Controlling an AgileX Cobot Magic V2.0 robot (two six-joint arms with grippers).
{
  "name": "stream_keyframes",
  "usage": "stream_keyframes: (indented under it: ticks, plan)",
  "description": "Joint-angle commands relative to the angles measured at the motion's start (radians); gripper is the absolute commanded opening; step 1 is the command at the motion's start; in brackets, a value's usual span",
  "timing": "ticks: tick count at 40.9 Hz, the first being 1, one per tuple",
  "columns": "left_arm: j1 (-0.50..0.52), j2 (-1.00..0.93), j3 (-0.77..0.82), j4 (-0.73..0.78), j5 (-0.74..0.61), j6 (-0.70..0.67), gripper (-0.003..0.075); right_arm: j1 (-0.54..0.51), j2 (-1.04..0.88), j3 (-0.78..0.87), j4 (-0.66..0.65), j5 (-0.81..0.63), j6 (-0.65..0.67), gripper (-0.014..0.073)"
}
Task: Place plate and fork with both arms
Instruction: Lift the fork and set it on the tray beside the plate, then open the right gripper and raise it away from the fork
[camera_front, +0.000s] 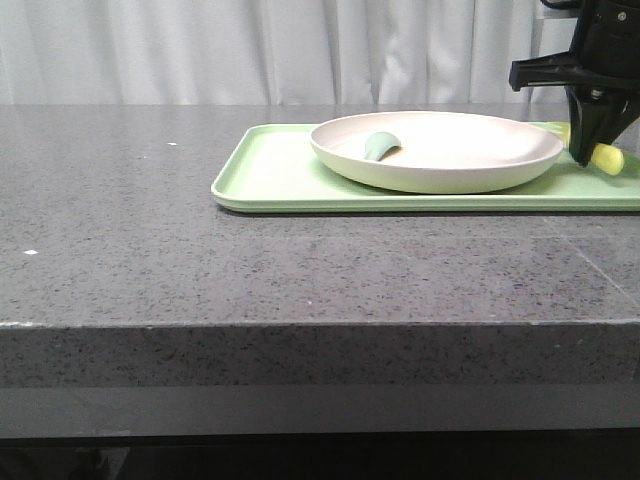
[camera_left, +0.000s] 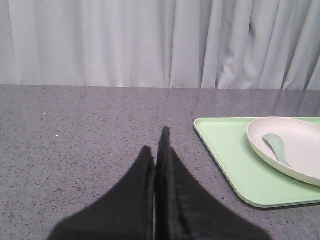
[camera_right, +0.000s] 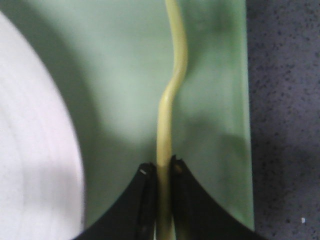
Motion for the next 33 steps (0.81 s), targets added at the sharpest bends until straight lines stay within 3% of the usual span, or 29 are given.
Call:
stream_keyframes:
  ticks: [1, 7, 14, 29, 33]
  plan:
    - [0.000, 0.004, -0.028, -0.002, -0.086, -0.001, -0.0018, -0.006, -0.050, -0.027, -0.037, -0.023, -0.009, 0.0147]
    - [0.000, 0.004, -0.028, -0.002, -0.086, -0.001, -0.0018, -0.006, -0.048, -0.027, -0.053, -0.023, -0.009, 0.0210]
    - [0.000, 0.004, -0.028, -0.002, -0.086, -0.001, -0.0018, -0.006, -0.046, -0.028, -0.051, -0.024, -0.009, 0.0346]
    - [0.000, 0.004, -0.028, -0.002, -0.086, -0.001, -0.0018, -0.006, -0.146, -0.029, -0.051, -0.003, -0.009, 0.0348]
    - [0.000, 0.004, -0.028, -0.002, -0.086, -0.001, -0.0018, -0.006, -0.192, -0.029, -0.050, 0.000, -0.009, 0.0266]
